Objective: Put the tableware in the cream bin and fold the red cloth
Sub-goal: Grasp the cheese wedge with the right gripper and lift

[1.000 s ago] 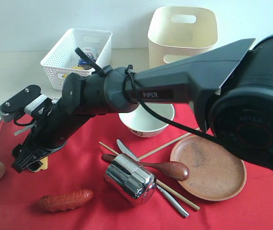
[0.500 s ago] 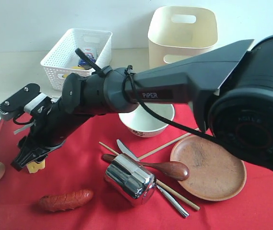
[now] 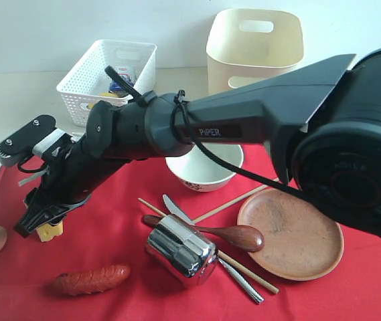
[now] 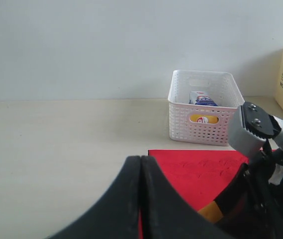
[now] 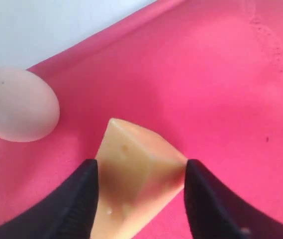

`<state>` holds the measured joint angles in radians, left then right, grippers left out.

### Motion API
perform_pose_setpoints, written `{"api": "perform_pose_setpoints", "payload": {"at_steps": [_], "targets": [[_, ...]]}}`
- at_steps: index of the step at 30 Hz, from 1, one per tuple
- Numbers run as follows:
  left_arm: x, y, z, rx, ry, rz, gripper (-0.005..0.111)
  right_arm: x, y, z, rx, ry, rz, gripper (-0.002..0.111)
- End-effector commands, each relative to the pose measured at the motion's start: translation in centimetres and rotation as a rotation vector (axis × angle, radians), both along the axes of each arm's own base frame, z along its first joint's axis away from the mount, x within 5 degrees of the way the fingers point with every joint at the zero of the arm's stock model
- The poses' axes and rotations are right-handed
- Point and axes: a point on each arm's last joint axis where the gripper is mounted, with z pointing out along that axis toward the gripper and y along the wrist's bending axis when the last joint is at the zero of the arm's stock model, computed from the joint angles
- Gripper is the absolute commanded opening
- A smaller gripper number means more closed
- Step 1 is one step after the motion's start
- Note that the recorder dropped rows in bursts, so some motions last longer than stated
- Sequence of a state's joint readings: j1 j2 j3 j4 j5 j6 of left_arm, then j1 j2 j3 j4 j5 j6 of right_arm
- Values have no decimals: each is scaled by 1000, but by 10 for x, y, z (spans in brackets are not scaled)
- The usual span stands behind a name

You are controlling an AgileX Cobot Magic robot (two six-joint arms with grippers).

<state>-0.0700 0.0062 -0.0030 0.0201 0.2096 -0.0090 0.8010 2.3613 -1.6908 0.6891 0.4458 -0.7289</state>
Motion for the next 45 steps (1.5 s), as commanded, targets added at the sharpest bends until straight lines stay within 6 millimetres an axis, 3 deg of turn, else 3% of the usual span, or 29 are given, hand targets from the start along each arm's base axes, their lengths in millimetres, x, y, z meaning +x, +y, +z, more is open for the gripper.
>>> {"api": "perform_pose_setpoints", "payload": {"at_steps": [1, 8, 14, 17, 22, 25, 29, 34, 45], "targets": [[0, 0, 0, 4, -6, 1, 0, -1, 0, 14, 9, -24, 15, 0], [0, 0, 0, 4, -6, 1, 0, -1, -1, 37, 16, -70, 42, 0], [0, 0, 0, 4, -6, 1, 0, -2, -2, 43, 36, -31, -9, 2], [0, 0, 0, 4, -6, 1, 0, -5, 2, 43, 58, 6, -68, 14], [0, 0, 0, 4, -6, 1, 0, -11, 9, 44, 68, -12, -58, 47], [0, 0, 0, 4, -6, 1, 0, -19, 16, 44, 51, -62, 24, 54], [0, 0, 0, 4, -6, 1, 0, -30, 24, 44, 29, -130, 132, 56], [0, 0, 0, 4, -6, 1, 0, -25, 25, 41, 29, -188, 114, 56], [0, 0, 0, 4, -6, 1, 0, -19, 26, 0, -11, -193, 85, 56]]}}
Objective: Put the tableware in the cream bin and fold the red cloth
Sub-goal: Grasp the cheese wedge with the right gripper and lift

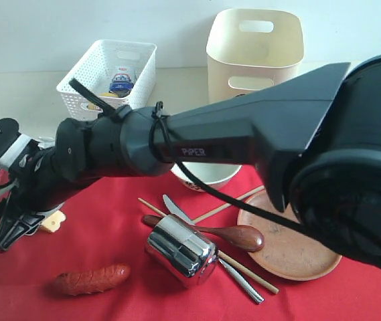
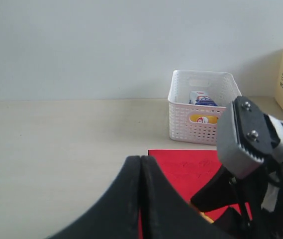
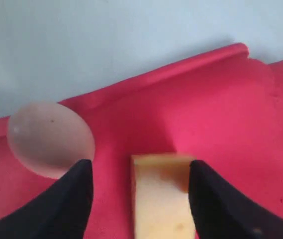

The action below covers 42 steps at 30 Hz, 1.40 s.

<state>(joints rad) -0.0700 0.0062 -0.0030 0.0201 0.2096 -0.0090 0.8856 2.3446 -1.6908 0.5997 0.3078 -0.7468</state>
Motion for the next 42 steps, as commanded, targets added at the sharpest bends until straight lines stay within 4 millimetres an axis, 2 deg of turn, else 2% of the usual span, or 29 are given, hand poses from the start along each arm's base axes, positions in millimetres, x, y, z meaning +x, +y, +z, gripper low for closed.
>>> {"api": "perform_pose_setpoints", "payload": {"at_steps": [1, 14, 24, 28, 32, 34, 42], "targets": [[0, 0, 0, 4, -6, 1, 0, 1, -1, -16, -31, -1, 11, 56], [0, 0, 0, 4, -6, 1, 0, 1, -1, -19, -40, 5, 16, 55], [0, 0, 0, 4, -6, 1, 0, 7, 1, 11, 35, -86, -22, 56], [0, 0, 0, 4, -6, 1, 0, 11, 1, 14, 58, -125, -46, 58], [0, 0, 0, 4, -6, 1, 0, 12, 1, 9, 60, -137, -58, 74], [0, 0, 0, 4, -6, 1, 0, 12, 1, 4, 52, -130, -57, 79], [0, 0, 0, 4, -6, 1, 0, 13, 1, -15, 27, -116, -61, 78]]}}
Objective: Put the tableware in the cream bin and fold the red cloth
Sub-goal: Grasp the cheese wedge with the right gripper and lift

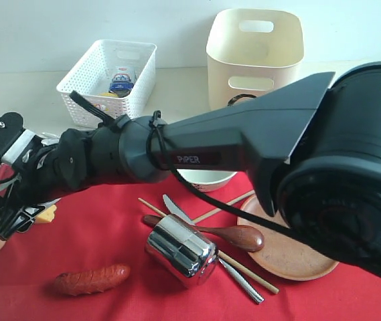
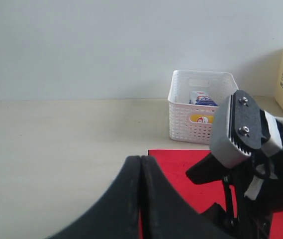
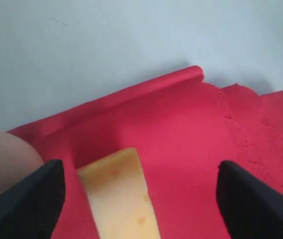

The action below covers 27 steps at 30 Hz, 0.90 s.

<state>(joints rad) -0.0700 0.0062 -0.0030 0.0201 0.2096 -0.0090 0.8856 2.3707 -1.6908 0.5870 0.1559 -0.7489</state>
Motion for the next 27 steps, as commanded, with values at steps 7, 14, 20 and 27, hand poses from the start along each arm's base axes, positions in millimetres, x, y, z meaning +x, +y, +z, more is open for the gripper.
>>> {"api": "perform_pose_setpoints", "payload": {"at_steps": [7, 14, 20, 27], "targets": [[0, 0, 0, 4, -6, 1, 0, 1, -1, -29, -49, 9, 10, 75], [0, 0, 0, 4, -6, 1, 0, 1, -1, -30, -58, -2, 23, 42], [0, 0, 0, 4, -6, 1, 0, 0, -1, -24, -52, -4, 27, 15], [0, 0, 0, 4, -6, 1, 0, 0, 0, 6, -14, -29, 34, 0]]}}
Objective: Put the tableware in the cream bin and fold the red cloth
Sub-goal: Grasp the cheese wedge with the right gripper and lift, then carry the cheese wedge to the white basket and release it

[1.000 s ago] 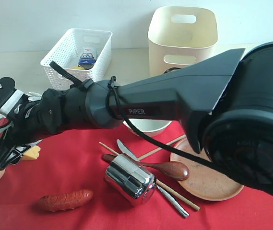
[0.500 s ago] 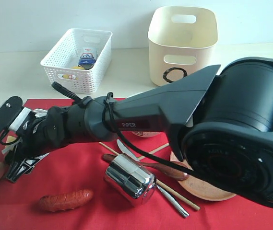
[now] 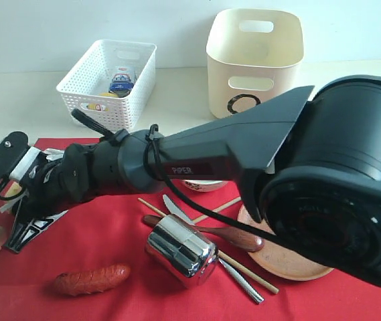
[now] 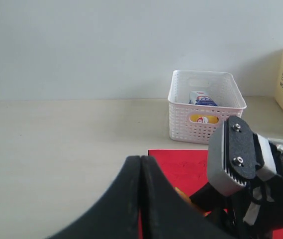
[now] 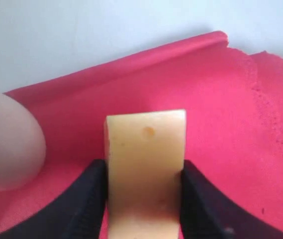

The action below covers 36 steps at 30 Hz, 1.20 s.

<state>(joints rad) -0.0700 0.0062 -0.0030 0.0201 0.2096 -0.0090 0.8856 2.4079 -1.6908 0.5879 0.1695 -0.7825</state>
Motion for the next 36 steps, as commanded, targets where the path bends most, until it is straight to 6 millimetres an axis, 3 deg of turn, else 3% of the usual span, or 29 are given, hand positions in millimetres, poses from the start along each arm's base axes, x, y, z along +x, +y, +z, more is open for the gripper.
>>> {"api": "perform_pose_setpoints", "payload": {"at_steps": [1, 7, 12, 24, 30, 36], "targets": [[0, 0, 0, 4, -6, 1, 0, 2, 0, 31, 42, -48, 7, 0], [0, 0, 0, 4, -6, 1, 0, 4, -2, 60, 88, -89, -3, 0], [0, 0, 0, 4, -6, 1, 0, 22, -17, 80, 131, -133, -68, 0], [0, 0, 0, 4, -6, 1, 0, 81, -65, 100, 313, -238, -390, 0], [0, 0, 0, 4, -6, 1, 0, 97, -82, 108, 395, -286, -519, 0], [0, 0, 0, 4, -6, 1, 0, 102, -87, 111, 434, -336, -575, 0]]}}
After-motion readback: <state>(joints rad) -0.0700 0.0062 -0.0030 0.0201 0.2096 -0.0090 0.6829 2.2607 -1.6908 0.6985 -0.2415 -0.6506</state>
